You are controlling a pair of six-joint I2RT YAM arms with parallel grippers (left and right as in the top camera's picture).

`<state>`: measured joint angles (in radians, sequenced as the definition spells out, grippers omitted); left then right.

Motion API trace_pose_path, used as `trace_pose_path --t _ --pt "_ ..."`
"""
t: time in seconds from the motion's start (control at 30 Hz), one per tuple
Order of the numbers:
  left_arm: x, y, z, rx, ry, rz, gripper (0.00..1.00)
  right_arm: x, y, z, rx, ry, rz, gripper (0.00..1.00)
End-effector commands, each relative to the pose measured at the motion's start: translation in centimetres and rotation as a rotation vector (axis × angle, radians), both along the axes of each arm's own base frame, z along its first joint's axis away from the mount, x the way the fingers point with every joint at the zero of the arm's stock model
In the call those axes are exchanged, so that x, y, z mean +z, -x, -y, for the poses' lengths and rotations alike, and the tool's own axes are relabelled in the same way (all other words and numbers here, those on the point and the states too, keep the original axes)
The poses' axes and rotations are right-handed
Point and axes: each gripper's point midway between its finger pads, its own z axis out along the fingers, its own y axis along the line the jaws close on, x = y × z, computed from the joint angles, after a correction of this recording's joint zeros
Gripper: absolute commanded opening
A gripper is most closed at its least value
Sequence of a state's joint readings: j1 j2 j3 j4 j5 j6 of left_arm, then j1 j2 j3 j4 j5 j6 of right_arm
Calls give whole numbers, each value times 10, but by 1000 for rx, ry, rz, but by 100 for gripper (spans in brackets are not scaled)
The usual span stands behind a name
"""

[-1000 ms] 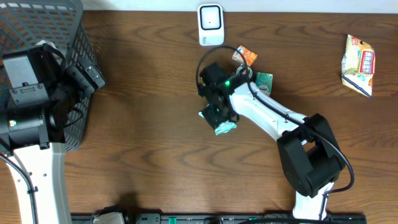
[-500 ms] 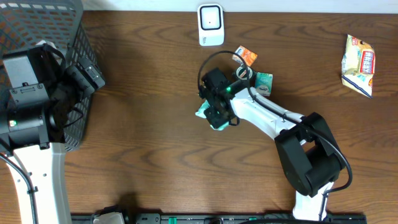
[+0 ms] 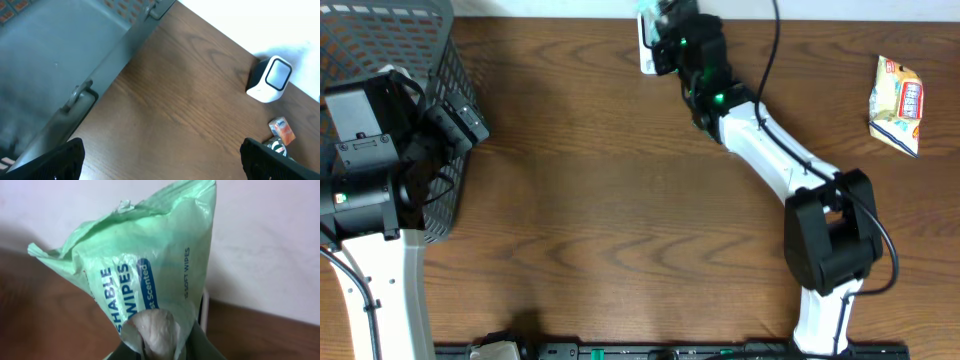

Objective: Scan the item barcode

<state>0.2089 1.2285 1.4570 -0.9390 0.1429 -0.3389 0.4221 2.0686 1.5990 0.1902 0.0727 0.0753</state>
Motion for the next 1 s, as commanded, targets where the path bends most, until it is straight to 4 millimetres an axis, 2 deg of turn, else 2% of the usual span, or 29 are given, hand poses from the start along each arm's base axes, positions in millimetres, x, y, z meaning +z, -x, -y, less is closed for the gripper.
trace_pose_path --t 0.0,0.13,0.27,0.47,0.57,0.7,0.77,0.87,0.97 --pt "0 1 -3 2 -15 -4 98 -21 -27 1 20 -90 -40 1" --pt "0 1 -3 2 -15 -5 98 -26 -61 0 3 -72 -91 1" --pt "0 1 -3 2 -15 -4 98 -35 -83 -3 -6 -53 -142 1" --pt "0 1 -3 2 -15 -5 98 -67 -88 -11 23 -41 -208 1" --pt "0 1 -3 2 -15 -4 98 -68 -88 -11 23 -40 -208 1" --pt "0 1 -3 2 -15 -5 98 -59 -90 -3 13 -38 -200 1" --pt "0 1 -3 2 -15 -5 98 -53 -91 10 -5 -34 -213 1" --pt "0 1 -3 2 -15 -5 98 -48 -91 43 -58 -23 -251 1" --pt "0 1 -3 2 -15 -5 98 -53 -86 121 -217 94 -334 1"
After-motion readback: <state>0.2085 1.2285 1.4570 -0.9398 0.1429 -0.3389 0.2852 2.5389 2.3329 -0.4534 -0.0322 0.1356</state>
